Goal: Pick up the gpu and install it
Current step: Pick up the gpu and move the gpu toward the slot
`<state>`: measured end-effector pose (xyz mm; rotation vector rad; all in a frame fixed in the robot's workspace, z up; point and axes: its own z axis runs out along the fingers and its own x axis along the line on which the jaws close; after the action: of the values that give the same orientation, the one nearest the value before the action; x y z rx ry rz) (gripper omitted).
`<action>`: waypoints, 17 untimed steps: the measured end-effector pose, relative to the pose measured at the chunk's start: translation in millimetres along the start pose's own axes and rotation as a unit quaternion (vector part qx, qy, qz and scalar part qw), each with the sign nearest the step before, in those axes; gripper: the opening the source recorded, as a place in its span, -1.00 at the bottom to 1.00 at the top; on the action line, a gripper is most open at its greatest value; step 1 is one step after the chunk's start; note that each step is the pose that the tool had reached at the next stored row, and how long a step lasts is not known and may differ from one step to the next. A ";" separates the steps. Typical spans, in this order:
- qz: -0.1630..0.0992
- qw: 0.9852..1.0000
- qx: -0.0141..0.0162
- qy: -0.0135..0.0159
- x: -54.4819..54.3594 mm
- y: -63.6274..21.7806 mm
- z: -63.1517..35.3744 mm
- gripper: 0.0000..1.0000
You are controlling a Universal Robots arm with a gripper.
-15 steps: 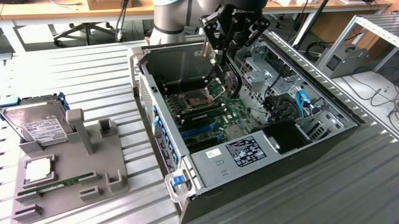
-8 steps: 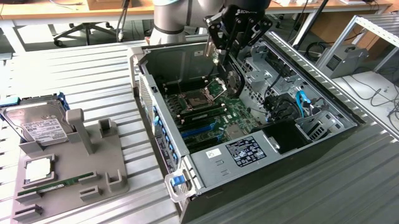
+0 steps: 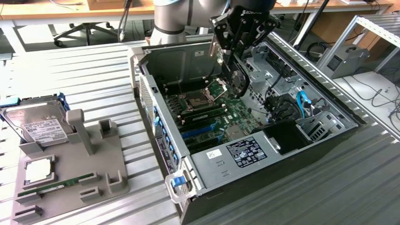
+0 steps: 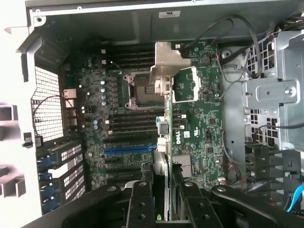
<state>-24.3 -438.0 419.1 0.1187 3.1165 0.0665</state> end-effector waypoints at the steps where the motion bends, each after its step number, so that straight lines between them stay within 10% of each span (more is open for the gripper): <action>1: 0.000 1.000 0.000 0.000 -1.1 0.2 0.4 -0.48; 17: 0.000 1.000 0.007 0.000 -12.8 2.8 13.5 -0.48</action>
<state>-11.1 -435.5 406.0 0.1176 3.1167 0.0459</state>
